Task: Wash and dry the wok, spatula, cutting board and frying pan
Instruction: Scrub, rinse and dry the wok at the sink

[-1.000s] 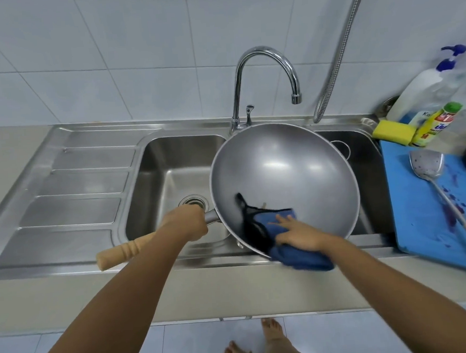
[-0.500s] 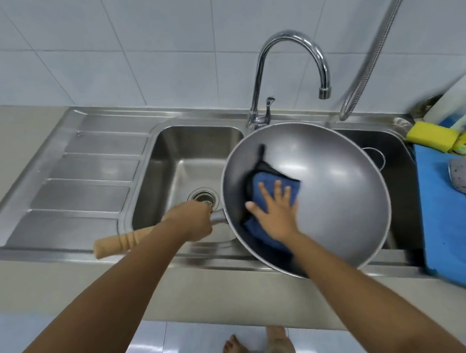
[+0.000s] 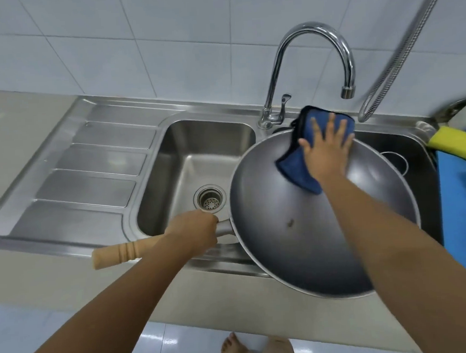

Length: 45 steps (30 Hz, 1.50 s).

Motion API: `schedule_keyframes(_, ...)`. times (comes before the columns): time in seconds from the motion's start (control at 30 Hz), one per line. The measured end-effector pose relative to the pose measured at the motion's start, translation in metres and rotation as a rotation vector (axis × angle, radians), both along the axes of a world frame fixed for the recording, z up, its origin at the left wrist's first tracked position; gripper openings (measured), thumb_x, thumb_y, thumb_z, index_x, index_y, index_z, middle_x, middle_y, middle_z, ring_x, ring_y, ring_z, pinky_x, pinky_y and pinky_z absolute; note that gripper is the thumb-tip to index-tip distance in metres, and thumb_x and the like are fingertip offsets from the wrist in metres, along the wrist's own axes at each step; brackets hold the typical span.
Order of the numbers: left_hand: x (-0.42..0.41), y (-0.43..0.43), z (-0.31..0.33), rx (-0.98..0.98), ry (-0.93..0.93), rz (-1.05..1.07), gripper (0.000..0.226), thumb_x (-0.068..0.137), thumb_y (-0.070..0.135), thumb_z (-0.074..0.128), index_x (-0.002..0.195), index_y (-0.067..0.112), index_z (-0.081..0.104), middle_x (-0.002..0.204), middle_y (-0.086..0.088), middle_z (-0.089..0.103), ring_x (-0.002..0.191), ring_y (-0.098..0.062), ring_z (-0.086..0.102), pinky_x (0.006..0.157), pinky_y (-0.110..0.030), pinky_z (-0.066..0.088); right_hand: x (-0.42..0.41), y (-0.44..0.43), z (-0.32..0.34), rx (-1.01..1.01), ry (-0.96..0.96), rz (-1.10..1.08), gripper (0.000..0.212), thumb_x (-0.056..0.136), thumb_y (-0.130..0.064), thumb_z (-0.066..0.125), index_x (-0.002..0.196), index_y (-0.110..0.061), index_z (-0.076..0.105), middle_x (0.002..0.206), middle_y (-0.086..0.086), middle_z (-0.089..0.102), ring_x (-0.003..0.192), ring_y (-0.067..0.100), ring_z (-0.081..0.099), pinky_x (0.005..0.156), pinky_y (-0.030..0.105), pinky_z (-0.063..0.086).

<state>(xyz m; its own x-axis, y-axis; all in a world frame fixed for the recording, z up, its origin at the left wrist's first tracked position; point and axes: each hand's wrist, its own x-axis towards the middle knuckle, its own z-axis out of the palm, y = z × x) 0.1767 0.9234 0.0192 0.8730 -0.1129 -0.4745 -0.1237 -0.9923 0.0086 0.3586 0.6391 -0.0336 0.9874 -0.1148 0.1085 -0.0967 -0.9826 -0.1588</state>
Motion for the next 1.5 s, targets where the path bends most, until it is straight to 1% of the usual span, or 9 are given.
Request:
schedule_keyframes(0.27, -0.002, -0.008, -0.009, -0.022, -0.008, 0.020, 0.025, 0.086, 0.017, 0.051, 0.108, 0.018, 0.063, 0.110, -0.006, 0.065, 0.100, -0.028, 0.061, 0.077, -0.032, 0.044, -0.121, -0.085, 0.010, -0.139, 0.079, -0.362, 0.080, 0.094, -0.051, 0.049, 0.156, -0.021, 0.009, 0.162, 0.017, -0.001, 0.146, 0.044, -0.002, 0.113, 0.062, -0.007)
schedule_keyframes(0.4, 0.002, -0.014, -0.009, -0.027, -0.020, 0.027, 0.026, 0.087, 0.018, 0.051, 0.110, 0.016, 0.063, 0.111, -0.005, 0.063, 0.102, -0.027, 0.061, 0.075, -0.032, 0.042, -0.179, -0.042, -0.002, -0.108, 0.349, -0.442, 0.076, 0.094, -0.046, 0.044, 0.156, -0.015, 0.012, 0.161, 0.014, -0.010, 0.146, 0.041, -0.014, 0.112, 0.060, -0.011)
schedule_keyframes(0.57, 0.004, -0.005, -0.012, -0.093, -0.040, -0.003, 0.028, 0.088, 0.035, 0.059, 0.108, 0.016, 0.060, 0.112, -0.005, 0.062, 0.102, -0.026, 0.059, 0.072, -0.030, 0.039, -0.202, 0.056, -0.008, 0.324, 0.615, -0.171, 0.067, 0.096, -0.048, 0.034, 0.155, -0.034, 0.006, 0.162, -0.001, -0.012, 0.148, 0.030, -0.015, 0.117, 0.054, -0.005)
schedule_keyframes(0.67, 0.001, 0.014, -0.006, -0.103, -0.011, -0.003, 0.037, 0.086, 0.047, 0.061, 0.112, 0.020, 0.057, 0.108, -0.002, 0.062, 0.098, -0.024, 0.059, 0.071, -0.029, 0.039, -0.200, 0.071, -0.007, 0.439, 0.587, -0.165, 0.064, 0.097, -0.044, 0.033, 0.155, -0.036, 0.005, 0.162, -0.003, -0.012, 0.147, 0.027, -0.017, 0.118, 0.053, -0.007)
schedule_keyframes(0.83, -0.009, 0.047, 0.014, 0.019, -0.021, 0.030, 0.017, 0.085, 0.039, 0.057, 0.095, 0.026, 0.056, 0.082, 0.005, 0.054, 0.080, -0.020, 0.056, 0.073, -0.030, 0.047, -0.198, 0.069, -0.009, 0.551, 0.545, -0.185, 0.059, 0.098, -0.037, 0.035, 0.154, -0.037, 0.015, 0.163, -0.005, -0.005, 0.148, 0.026, -0.013, 0.118, 0.051, -0.007)
schedule_keyframes(1.03, -0.026, 0.055, 0.007, 0.045, -0.116, 0.066, 0.014, 0.084, 0.029, 0.053, 0.092, 0.020, 0.061, 0.081, 0.002, 0.058, 0.074, -0.021, 0.057, 0.069, -0.031, 0.048, -0.210, 0.112, 0.012, 0.967, 0.368, 0.298, 0.053, 0.097, -0.008, 0.041, 0.140, -0.038, 0.036, 0.151, -0.015, 0.026, 0.148, 0.016, 0.011, 0.121, 0.032, 0.005)
schedule_keyframes(1.23, -0.029, 0.053, 0.010, 0.048, -0.169, 0.041, 0.015, 0.087, 0.029, 0.052, 0.093, 0.018, 0.062, 0.080, 0.001, 0.056, 0.072, -0.022, 0.056, 0.071, -0.032, 0.051, -0.218, 0.146, 0.025, 0.421, 0.303, 0.594, 0.075, 0.090, -0.025, 0.051, 0.147, -0.053, 0.013, 0.161, -0.017, -0.001, 0.148, 0.026, -0.010, 0.120, 0.049, 0.003)
schedule_keyframes(1.37, -0.035, 0.049, 0.012, 0.056, -0.223, 0.008, 0.015, 0.088, 0.028, 0.052, 0.095, 0.017, 0.059, 0.077, 0.002, 0.050, 0.069, -0.023, 0.051, 0.065, -0.030, 0.044, -0.216, 0.131, 0.023, 0.381, 0.253, 0.525, 0.072, 0.091, -0.017, 0.050, 0.149, -0.048, 0.019, 0.162, -0.014, 0.003, 0.149, 0.026, -0.002, 0.121, 0.045, 0.012)
schedule_keyframes(1.5, -0.039, 0.048, 0.005, 0.015, -0.234, 0.008, 0.026, 0.092, 0.040, 0.052, 0.098, 0.015, 0.060, 0.077, 0.002, 0.050, 0.068, -0.022, 0.051, 0.069, -0.032, 0.048, -0.230, 0.146, 0.023, 0.384, 0.185, 0.481, 0.070, 0.091, -0.008, 0.048, 0.149, -0.043, 0.026, 0.162, -0.009, 0.010, 0.149, 0.028, 0.003, 0.121, 0.047, 0.005)
